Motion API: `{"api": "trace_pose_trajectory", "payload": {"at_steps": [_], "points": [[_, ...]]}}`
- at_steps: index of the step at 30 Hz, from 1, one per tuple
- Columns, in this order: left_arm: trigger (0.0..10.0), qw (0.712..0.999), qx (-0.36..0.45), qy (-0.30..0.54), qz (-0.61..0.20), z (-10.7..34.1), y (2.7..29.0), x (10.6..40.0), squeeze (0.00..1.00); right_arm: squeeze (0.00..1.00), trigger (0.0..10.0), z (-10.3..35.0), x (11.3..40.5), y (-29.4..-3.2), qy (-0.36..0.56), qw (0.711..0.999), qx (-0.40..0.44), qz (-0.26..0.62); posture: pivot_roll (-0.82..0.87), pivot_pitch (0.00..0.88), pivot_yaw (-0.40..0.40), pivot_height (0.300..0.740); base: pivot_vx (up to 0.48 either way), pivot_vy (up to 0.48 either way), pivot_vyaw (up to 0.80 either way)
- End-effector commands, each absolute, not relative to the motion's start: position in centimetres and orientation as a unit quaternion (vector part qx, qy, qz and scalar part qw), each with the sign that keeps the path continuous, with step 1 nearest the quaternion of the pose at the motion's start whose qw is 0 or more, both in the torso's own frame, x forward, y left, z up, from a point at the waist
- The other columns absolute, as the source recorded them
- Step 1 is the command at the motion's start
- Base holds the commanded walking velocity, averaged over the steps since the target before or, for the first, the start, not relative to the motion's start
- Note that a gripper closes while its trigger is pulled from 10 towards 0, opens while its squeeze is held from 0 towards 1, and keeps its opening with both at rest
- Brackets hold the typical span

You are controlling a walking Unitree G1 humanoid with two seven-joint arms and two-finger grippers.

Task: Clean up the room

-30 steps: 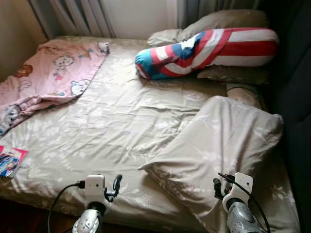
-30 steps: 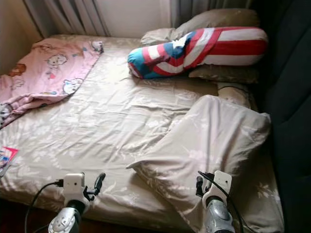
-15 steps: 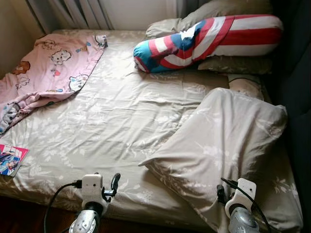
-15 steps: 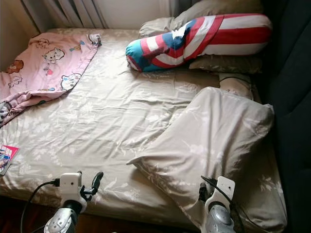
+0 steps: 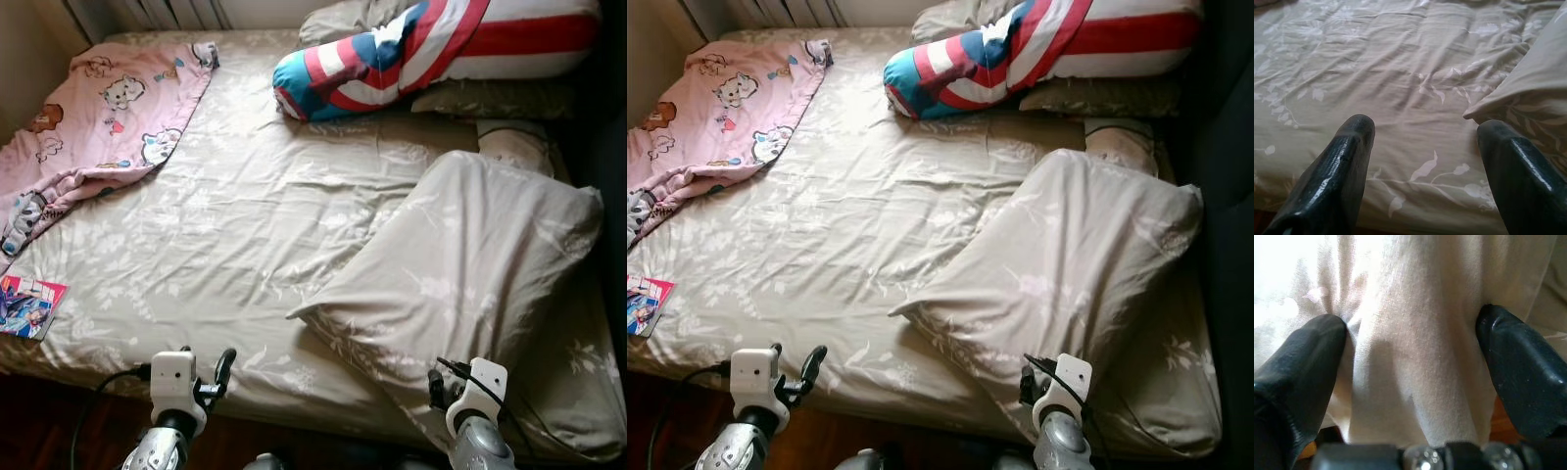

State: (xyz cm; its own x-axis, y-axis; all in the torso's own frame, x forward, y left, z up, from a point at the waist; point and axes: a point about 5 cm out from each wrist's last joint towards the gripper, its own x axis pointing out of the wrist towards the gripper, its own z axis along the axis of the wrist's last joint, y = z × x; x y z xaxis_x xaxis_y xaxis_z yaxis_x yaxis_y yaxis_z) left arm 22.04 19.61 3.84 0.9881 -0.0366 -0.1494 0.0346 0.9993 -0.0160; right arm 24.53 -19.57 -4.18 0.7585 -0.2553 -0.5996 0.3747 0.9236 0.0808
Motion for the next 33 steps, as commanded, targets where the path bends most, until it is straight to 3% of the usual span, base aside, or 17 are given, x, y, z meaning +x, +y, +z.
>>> {"api": "trace_pose_trajectory", "payload": {"at_steps": [1, 15, 16, 17, 33], "points": [[10.0, 0.995, -0.008, 0.099, -0.015, 3.4, 19.8, 21.2, 0.00, 0.00, 10.0, -5.4, 22.9, -19.7, 0.342, 0.916, 0.092, -0.188, 0.11, 0.333, 0.135, 0.740, 0.000, 0.000, 0.00], [10.0, 0.994, -0.011, 0.112, -0.015, 4.6, 20.0, 19.5, 0.00, 0.00, 10.0, -6.3, 21.9, -18.2, 0.365, 0.911, 0.112, -0.156, 0.13, 0.375, 0.148, 0.740, 0.000, 0.000, 0.00], [10.0, 0.994, -0.010, 0.112, -0.014, 4.7, 20.0, 19.5, 0.00, 0.00, 6.8, -6.3, 22.0, -18.0, 0.365, 0.912, 0.110, -0.150, 0.14, 0.378, 0.149, 0.740, 0.000, 0.000, 0.00], [10.0, 0.994, -0.010, 0.112, -0.014, 4.8, 20.0, 19.6, 0.00, 0.00, 0.0, -6.2, 22.1, -17.9, 0.364, 0.912, 0.111, -0.150, 0.14, 0.378, 0.149, 0.740, 0.000, 0.000, 0.00], [10.0, 0.993, -0.015, 0.120, -0.015, 5.2, 19.8, 19.4, 0.00, 0.00, 0.0, -7.3, 20.0, -18.6, 0.385, 0.902, 0.103, -0.166, 0.13, 0.378, 0.145, 0.740, 0.000, 0.000, 0.00]]}}
